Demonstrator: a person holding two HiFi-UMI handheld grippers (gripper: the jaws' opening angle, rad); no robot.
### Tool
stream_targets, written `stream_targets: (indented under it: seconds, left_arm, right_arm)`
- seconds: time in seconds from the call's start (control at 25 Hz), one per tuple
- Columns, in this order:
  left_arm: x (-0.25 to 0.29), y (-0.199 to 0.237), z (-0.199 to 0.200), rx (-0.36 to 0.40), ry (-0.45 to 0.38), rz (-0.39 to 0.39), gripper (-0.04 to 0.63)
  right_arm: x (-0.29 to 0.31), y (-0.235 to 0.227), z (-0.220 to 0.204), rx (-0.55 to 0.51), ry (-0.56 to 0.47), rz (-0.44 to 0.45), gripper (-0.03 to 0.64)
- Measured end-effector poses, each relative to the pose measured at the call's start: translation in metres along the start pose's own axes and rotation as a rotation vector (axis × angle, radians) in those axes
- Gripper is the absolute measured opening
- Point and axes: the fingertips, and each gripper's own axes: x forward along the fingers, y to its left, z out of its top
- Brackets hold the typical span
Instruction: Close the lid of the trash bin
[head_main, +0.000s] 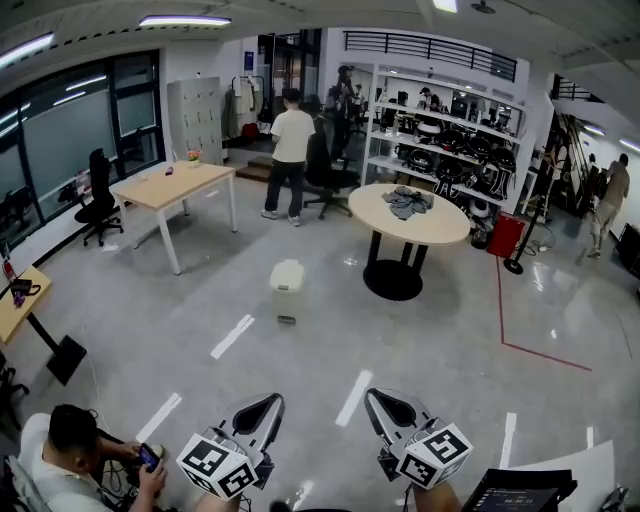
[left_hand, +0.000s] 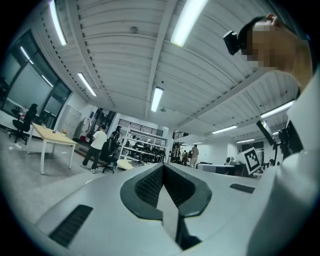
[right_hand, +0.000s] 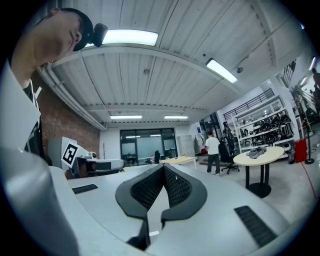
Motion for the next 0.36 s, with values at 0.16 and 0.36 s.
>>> stream_targets:
  seconds: [0.16, 0.36]
  left_arm:
    - [0.0026, -0.0039, 0.0036, 0.003, 0.002, 0.002, 0.0]
    - [-0.002, -0.0103, 0.0068, 0.015, -0.008, 0.008, 0.0]
  right_arm:
    - [0.0002, -0.0012, 0.0028, 0.006, 0.0, 0.002, 0.008]
    - [-0.0032, 0.0064, 0.0061, 0.0, -0.01, 0.011, 0.009]
